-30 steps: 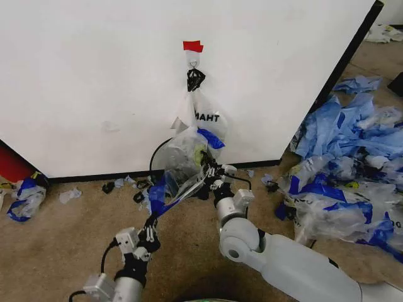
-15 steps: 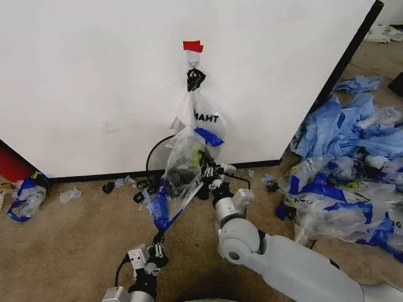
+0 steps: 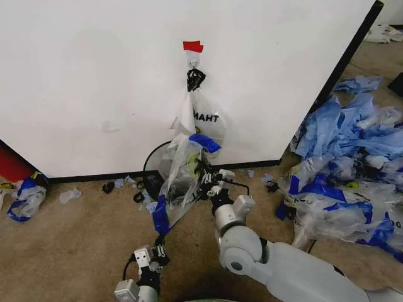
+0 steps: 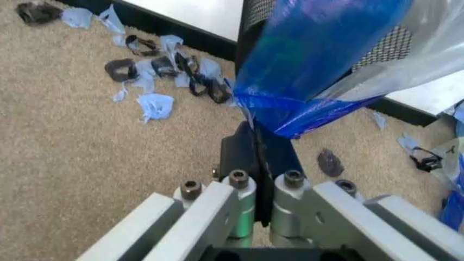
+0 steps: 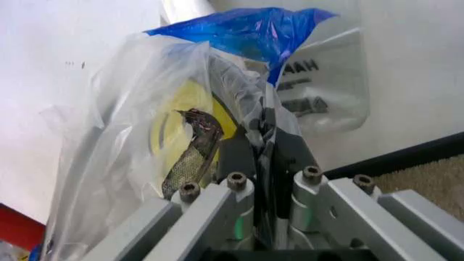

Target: Pick up the garbage bag from the wall and place it over the trash bin.

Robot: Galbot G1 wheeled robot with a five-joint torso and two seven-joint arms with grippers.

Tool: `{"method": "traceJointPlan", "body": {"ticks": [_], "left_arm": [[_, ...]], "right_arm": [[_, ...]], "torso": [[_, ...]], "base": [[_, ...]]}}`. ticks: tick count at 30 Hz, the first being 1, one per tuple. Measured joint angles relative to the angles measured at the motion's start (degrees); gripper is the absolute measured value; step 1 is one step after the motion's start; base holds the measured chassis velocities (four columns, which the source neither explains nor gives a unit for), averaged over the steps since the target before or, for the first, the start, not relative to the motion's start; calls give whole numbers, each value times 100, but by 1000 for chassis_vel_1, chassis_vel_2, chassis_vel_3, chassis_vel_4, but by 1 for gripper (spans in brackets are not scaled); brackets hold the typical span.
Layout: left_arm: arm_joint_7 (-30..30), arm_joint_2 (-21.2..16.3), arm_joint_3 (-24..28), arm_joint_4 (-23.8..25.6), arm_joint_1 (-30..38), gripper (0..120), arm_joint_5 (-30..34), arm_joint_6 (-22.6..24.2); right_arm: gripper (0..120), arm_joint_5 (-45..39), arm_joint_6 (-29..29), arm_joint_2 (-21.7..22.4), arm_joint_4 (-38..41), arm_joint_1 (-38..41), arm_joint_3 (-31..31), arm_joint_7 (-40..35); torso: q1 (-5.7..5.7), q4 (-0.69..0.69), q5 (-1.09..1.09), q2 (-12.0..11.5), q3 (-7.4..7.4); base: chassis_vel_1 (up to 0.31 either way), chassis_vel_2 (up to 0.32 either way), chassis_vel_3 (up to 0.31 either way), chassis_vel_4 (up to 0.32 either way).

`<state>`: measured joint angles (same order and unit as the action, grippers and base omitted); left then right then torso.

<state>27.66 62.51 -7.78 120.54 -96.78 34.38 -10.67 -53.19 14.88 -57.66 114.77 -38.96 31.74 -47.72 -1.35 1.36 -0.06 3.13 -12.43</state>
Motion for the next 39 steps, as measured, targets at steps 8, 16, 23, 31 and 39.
{"method": "traceJointPlan", "body": {"ticks": [8,16,23,31,39], "left_arm": [[128,-166,-146,411,-393,26,-280,74],[603,-372,-344,815,-713,58,-586,408],[935,-517,-755,1180,-775,83,-793,621],[929,-553,-758,1307,-898,99,-828,741],[881,-413,-450,961,-917,96,-778,713]], "right_arm": [[1,91,9,15,-23,-29,66,27],[1,177,38,59,-108,-55,108,98],[1,281,71,146,-159,-127,164,180],[1,353,95,123,-270,-124,158,234],[1,282,88,73,-339,43,27,176]], "torso": [[0,-1,-1,0,0],[0,0,-2,0,0],[0,0,-1,0,0],[0,0,0,0,0],[0,0,-2,0,0]], "base": [[0,0,0,0],[0,0,0,0],[0,0,0,0],[0,0,0,0],[0,0,0,0]]}}
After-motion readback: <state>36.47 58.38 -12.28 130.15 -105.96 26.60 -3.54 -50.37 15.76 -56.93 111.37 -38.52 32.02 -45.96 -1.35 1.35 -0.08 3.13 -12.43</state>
